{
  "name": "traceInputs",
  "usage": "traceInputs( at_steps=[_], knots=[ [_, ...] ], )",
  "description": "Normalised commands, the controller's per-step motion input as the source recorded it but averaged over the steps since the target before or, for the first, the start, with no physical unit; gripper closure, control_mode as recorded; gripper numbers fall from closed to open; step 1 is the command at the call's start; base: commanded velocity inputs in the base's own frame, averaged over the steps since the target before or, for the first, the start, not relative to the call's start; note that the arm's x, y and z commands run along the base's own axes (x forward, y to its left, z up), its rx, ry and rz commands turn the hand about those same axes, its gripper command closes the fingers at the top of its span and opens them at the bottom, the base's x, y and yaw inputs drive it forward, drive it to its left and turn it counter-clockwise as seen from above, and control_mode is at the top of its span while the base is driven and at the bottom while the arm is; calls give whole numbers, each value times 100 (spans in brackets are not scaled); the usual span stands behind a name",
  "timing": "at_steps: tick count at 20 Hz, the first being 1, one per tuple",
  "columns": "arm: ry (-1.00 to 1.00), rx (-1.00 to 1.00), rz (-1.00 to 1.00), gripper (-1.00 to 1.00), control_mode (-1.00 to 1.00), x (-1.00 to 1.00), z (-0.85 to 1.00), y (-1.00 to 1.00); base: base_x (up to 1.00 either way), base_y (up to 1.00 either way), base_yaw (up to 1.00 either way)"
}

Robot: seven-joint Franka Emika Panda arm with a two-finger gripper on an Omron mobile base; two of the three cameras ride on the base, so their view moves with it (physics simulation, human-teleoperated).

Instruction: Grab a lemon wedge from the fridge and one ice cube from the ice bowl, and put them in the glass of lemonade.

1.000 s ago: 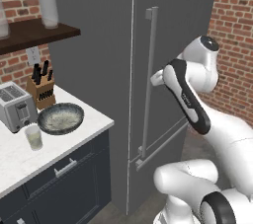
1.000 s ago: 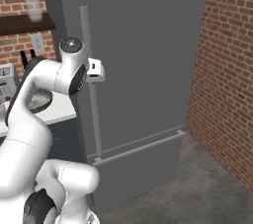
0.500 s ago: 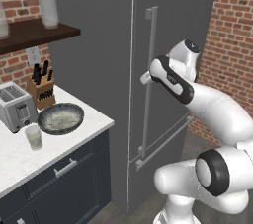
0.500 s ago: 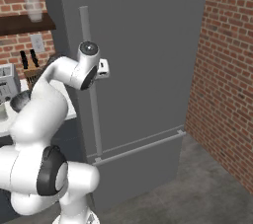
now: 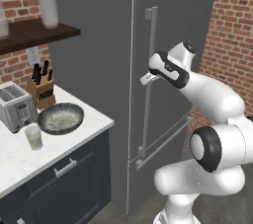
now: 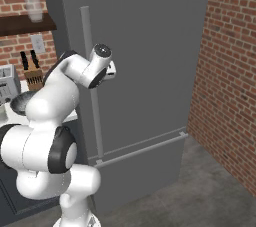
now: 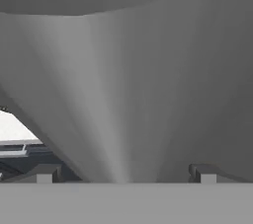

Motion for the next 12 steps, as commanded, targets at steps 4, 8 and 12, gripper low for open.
traceInputs(
  at_steps=[4, 8, 12],
  knots=[
    [0, 0, 4, -100, -100, 25, -33, 25, 0, 0, 0],
    [0, 0, 0, -100, -100, 22, -22, 27, 0, 0, 0],
    [0, 0, 0, -100, -100, 0, -1, 9, 0, 0, 0]
  ],
)
